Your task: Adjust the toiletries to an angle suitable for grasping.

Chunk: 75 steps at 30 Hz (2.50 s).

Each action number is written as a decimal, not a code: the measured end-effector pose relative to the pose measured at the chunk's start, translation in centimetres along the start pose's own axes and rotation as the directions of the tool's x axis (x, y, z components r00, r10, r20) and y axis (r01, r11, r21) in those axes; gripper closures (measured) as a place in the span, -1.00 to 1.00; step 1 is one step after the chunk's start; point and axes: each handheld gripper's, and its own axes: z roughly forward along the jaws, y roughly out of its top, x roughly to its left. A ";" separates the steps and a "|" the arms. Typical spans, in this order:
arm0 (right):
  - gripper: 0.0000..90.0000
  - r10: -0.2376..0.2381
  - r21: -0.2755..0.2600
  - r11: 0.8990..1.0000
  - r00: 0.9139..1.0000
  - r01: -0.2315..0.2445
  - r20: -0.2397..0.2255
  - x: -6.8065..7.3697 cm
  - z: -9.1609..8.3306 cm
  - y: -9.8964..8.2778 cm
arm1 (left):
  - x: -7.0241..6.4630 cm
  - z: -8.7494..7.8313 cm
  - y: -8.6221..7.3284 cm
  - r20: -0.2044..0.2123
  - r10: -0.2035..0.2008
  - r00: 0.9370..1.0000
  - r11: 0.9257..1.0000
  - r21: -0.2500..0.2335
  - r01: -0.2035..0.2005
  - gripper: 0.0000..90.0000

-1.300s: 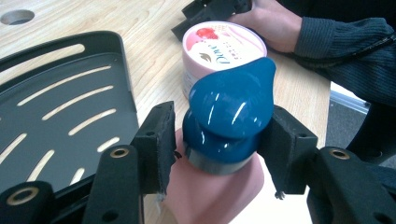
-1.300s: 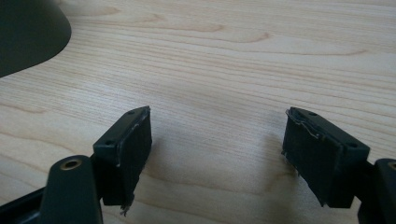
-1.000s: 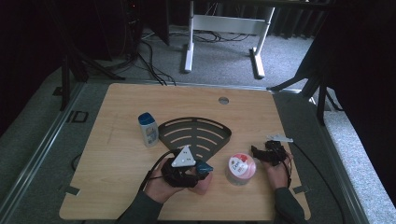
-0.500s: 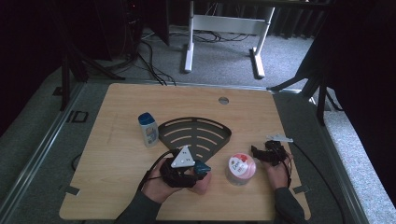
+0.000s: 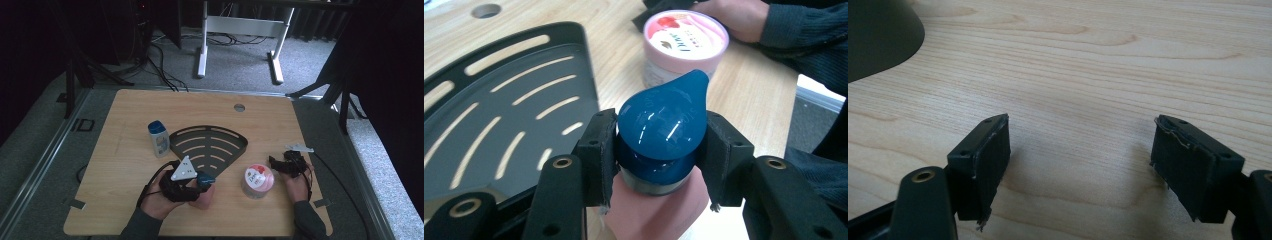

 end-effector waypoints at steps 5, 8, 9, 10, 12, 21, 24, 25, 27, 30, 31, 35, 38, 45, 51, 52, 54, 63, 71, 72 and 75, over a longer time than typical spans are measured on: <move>-0.48 0.000 0.000 1.000 1.000 0.000 0.000 0.0 0.0 0.0 | 0.9 -1.2 -0.5 -0.037 -0.022 0.999 1.000 -0.006 0.021 0.18; -0.48 0.000 0.000 1.000 1.000 0.000 0.000 0.0 0.0 0.0 | 1.5 -1.8 -0.7 -0.063 -0.039 0.997 0.999 -0.012 0.038 0.18; -0.48 0.000 0.000 1.000 1.000 0.000 0.000 0.0 0.0 0.0 | 1.7 -2.0 -0.8 -0.073 -0.043 0.996 0.999 -0.010 0.042 0.19; -0.48 0.000 0.000 1.000 1.000 0.000 0.000 0.0 0.0 0.0 | 2.0 -2.2 -0.9 -0.084 -0.048 0.995 0.999 -0.017 0.047 0.19; -0.48 0.000 0.000 1.000 1.000 0.000 0.000 0.0 0.0 0.0 | 2.5 -2.6 -1.1 -0.098 -0.061 0.993 0.998 -0.016 0.060 0.20; -0.48 -0.001 0.000 1.000 1.000 0.001 0.000 0.0 0.0 0.0 | 5.0 -3.6 -2.1 -0.165 -0.120 0.979 0.992 -0.051 0.113 0.28; -0.48 -0.001 0.000 1.000 1.000 0.001 -0.001 0.0 0.0 0.0 | 5.3 -3.6 -2.1 -0.174 -0.117 0.978 0.993 -0.049 0.110 0.28; -0.48 -0.001 0.000 1.000 1.000 0.001 -0.001 0.0 0.0 0.0 | 5.3 -3.6 -2.2 -0.175 -0.114 0.978 0.993 -0.050 0.107 0.28; -0.48 -0.001 0.000 1.000 1.000 0.001 -0.001 0.0 0.0 0.0 | 5.4 -3.6 -2.3 -0.171 -0.111 0.979 0.993 -0.060 0.102 0.28; -0.48 -0.001 0.000 1.000 1.000 0.001 -0.001 0.0 0.0 0.0 | 5.4 -3.6 -2.4 -0.163 -0.112 0.980 0.993 -0.063 0.103 0.27; -0.48 -0.001 0.000 1.000 1.000 0.001 -0.001 0.0 0.0 0.0 | 5.5 -3.7 -2.5 -0.151 -0.123 0.981 0.991 -0.064 0.114 0.27; -0.48 -0.001 0.000 1.000 1.000 0.001 -0.001 0.0 0.0 0.0 | 5.7 -3.9 -3.2 -0.124 -0.144 0.982 0.989 -0.050 0.139 0.10; -0.48 -0.002 0.000 1.000 1.000 0.002 -0.001 0.0 0.0 0.0 | 5.6 -4.2 -3.9 -0.123 -0.161 0.979 0.987 -0.043 0.157 0.07; -0.48 -0.001 0.000 1.000 1.000 0.001 -0.001 0.0 0.0 0.0 | 4.9 -5.7 -4.8 -0.133 -0.196 0.971 0.979 -0.075 0.188 0.42; -0.48 -0.001 0.000 1.000 1.000 0.001 -0.001 0.0 0.0 0.0 | 3.4 -5.5 -5.1 -0.092 -0.181 0.979 0.982 -0.078 0.174 0.77; -0.48 -0.002 0.000 1.000 1.000 0.002 -0.001 0.0 0.0 0.0 | 3.1 -5.1 -5.1 -0.089 -0.167 0.982 0.985 -0.062 0.162 0.84; -0.48 -0.001 0.000 1.000 1.000 0.001 -0.001 0.0 0.0 0.0 | 2.7 -4.4 -5.1 -0.082 -0.151 0.985 0.988 -0.033 0.148 0.95; -0.48 -0.002 0.000 1.000 1.000 0.002 0.000 0.0 0.0 0.0 | 1.3 -0.1 -5.8 -0.015 -0.114 0.993 0.990 0.083 0.115 0.99; -0.48 -0.003 0.000 1.000 1.000 0.003 -0.001 0.0 0.0 0.0 | 1.7 0.1 -6.8 -0.091 -0.110 0.990 0.984 0.134 0.122 0.99; -0.48 -0.002 0.000 1.000 1.000 0.002 -0.001 0.0 0.0 0.0 | 2.0 -0.2 -7.1 -0.096 -0.120 0.988 0.982 0.134 0.132 0.99; -0.48 -0.003 0.000 1.000 1.000 0.003 -0.001 0.0 0.0 0.0 | 2.5 -0.9 -7.7 -0.112 -0.134 0.985 0.980 0.132 0.149 1.00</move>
